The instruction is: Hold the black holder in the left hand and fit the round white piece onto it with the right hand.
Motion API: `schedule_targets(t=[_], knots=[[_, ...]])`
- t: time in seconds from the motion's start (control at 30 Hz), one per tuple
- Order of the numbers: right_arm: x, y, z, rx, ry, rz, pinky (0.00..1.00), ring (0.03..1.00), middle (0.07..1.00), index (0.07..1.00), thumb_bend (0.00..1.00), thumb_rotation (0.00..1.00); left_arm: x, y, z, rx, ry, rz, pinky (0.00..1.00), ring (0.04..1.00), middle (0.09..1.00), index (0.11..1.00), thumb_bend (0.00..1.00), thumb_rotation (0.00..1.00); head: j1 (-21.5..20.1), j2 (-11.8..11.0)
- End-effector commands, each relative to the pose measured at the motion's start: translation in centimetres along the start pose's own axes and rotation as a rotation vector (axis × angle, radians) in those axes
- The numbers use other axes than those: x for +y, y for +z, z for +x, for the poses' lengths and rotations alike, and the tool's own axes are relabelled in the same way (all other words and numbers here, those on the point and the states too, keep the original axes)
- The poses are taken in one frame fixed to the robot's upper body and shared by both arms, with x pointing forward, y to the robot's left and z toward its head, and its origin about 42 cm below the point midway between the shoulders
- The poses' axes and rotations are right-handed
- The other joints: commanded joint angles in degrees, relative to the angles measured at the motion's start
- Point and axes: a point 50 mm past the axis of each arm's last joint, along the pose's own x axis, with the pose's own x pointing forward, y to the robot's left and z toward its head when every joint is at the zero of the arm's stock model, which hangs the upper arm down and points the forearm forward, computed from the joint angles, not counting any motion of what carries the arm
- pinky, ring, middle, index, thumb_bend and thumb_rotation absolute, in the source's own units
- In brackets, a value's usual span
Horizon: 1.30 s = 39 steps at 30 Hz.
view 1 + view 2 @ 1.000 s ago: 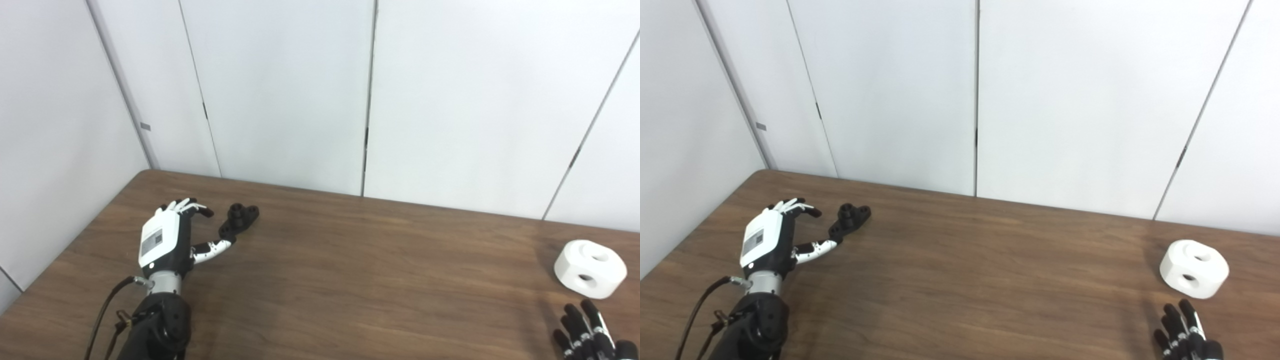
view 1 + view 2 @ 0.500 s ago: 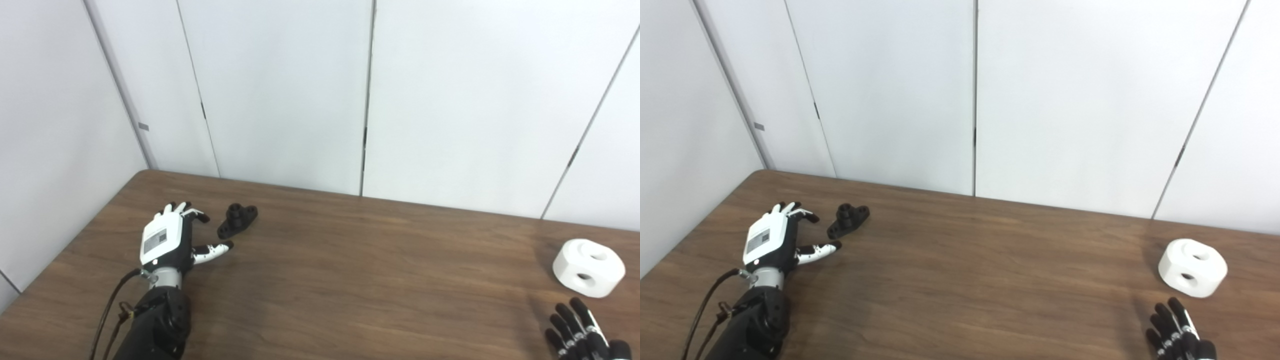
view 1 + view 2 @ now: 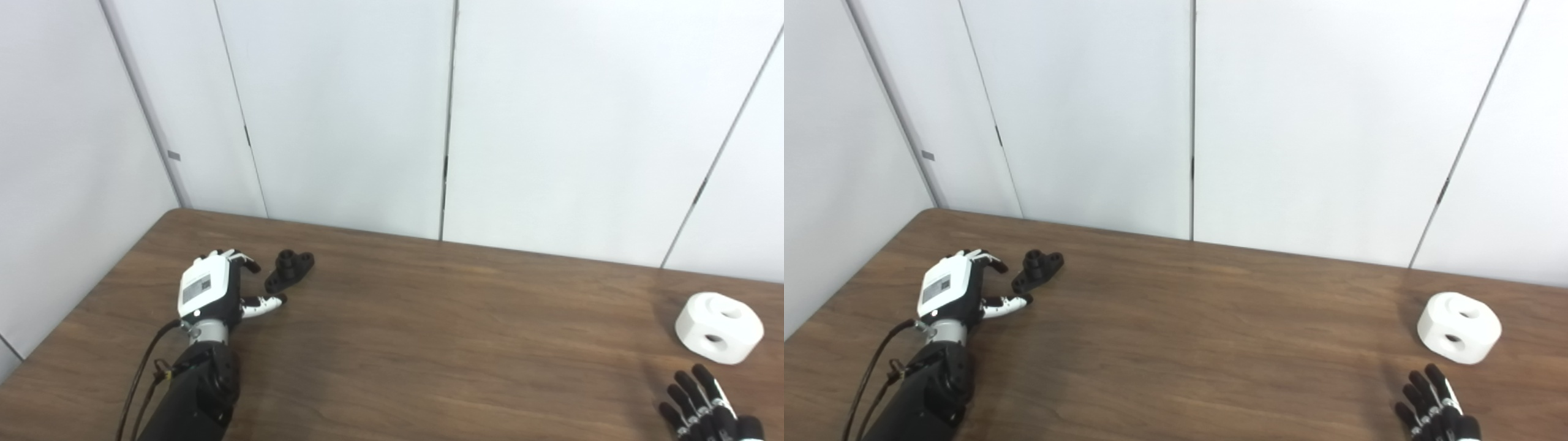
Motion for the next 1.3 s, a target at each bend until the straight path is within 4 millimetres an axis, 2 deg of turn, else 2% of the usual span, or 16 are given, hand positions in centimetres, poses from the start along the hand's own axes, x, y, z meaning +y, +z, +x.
schedule_targets(t=[0.0,0.53,1.27], knots=[[0.7,-1.8,-1.8,0.070,-0.017,0.040,0.93,0.952,0.936,0.963,0.61,0.97,2.1,1.3,1.8,-0.050,0.082,-0.009,1.00,0.945,0.865,0.636,0.86,0.33,0.07,0.04],[1.0,-1.7,-2.1,0.080,-0.019,0.047,0.94,0.967,0.941,0.967,0.62,0.99,0.7,1.7,3.1,-0.010,0.031,-0.058,1.00,0.923,0.834,0.624,0.85,0.35,-0.38,0.07],[0.9,-1.7,-2.3,0.079,-0.016,0.047,0.93,0.962,0.943,0.965,0.62,0.98,-0.2,2.9,3.1,-0.033,-0.001,-0.090,1.00,0.916,0.834,0.617,0.84,0.33,-0.54,0.46]])
